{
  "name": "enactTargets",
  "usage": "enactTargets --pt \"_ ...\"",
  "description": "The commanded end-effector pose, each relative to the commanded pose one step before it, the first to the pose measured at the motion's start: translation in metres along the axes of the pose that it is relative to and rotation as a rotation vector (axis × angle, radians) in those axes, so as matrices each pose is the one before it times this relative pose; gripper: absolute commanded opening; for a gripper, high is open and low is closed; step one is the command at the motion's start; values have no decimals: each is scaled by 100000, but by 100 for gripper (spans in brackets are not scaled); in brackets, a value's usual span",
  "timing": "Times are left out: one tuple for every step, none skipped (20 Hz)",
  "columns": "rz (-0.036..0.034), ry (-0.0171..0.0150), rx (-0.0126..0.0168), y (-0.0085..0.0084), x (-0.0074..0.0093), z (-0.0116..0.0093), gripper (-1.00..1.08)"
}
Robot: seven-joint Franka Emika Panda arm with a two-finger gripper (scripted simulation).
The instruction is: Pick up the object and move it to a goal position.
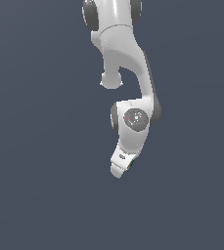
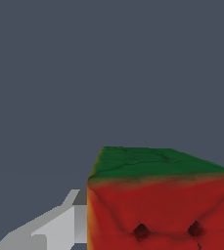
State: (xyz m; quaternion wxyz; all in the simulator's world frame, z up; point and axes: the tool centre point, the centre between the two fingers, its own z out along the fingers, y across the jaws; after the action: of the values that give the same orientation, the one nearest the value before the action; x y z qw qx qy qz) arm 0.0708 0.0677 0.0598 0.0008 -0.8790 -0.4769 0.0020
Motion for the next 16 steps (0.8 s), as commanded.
enactTargets --pt "18 175 -319 483 -530 -1852 -100" --pt "0 0 0 195 -289 -826 -100" --pt "0 0 0 211 -310 -890 -100" --pt "0 0 0 225 -329 -950 -100" --pt "0 0 0 238 -347 -1005 -100" --pt "-44 21 5 233 -342 -1062 -100" --pt "0 0 0 262 -377 -1103 -100" --pt "0 0 0 266 -381 -1119 -100" --pt "0 0 0 267 -378 -1118 -100" --pt "-66 64 32 246 -349 -1125 -100" --pt "0 0 0 267 -373 -1114 -100" --pt "0 0 0 267 -370 -1109 -100" --pt "0 0 0 267 -366 -1105 -100" --pt "-19 41 18 264 -360 -1105 -100" --pt "0 0 0 267 -359 -1093 -100" --pt "0 0 0 268 -355 -1086 -100"
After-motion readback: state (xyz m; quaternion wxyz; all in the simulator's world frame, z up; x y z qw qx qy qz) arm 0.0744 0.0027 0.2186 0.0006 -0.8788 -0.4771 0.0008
